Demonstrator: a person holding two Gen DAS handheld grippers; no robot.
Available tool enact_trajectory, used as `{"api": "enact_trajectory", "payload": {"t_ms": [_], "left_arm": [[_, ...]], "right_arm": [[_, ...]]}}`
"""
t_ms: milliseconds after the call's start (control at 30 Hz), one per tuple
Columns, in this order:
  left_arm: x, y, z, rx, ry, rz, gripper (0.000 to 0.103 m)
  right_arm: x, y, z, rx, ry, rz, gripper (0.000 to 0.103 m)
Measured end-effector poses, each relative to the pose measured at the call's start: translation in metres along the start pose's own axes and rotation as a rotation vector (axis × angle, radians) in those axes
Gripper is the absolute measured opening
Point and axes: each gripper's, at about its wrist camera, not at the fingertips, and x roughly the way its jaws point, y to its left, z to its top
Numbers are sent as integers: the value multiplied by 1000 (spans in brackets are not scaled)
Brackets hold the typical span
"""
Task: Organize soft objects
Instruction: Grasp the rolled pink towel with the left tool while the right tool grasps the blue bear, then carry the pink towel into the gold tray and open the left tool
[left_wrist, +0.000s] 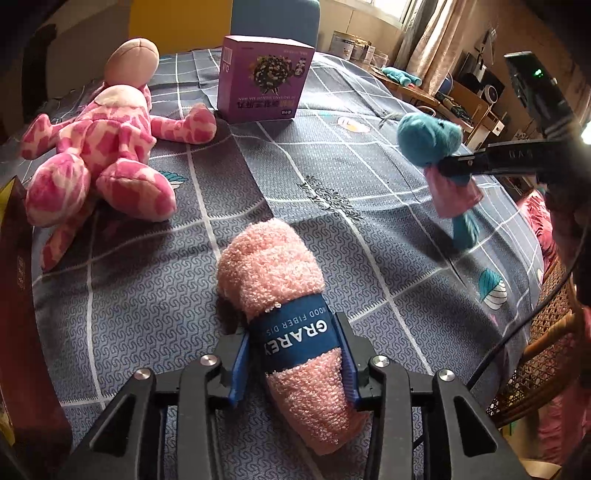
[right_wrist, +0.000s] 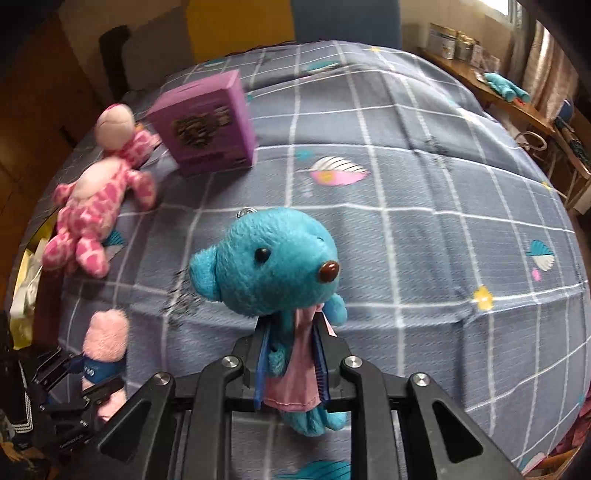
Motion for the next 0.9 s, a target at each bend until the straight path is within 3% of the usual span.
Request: {"api": "enact_trajectory", "payload": {"t_ms": [133,300,533,900], "left_arm": [[-16,-1,-6,11,-43,0,38],[-40,-1,-14,21,-90,26,38],[-78,13,-18,-36,-164,93,38],[-137,40,-22,-108,-299,221,38]], "right_arm": [[30,45,-18,-87,54,9,22],[42,66,-25,-183,29,-71,27],[50,68,-34,-262,-13,-159,38],[51,70,-41,-234,-89,-207,37]]}}
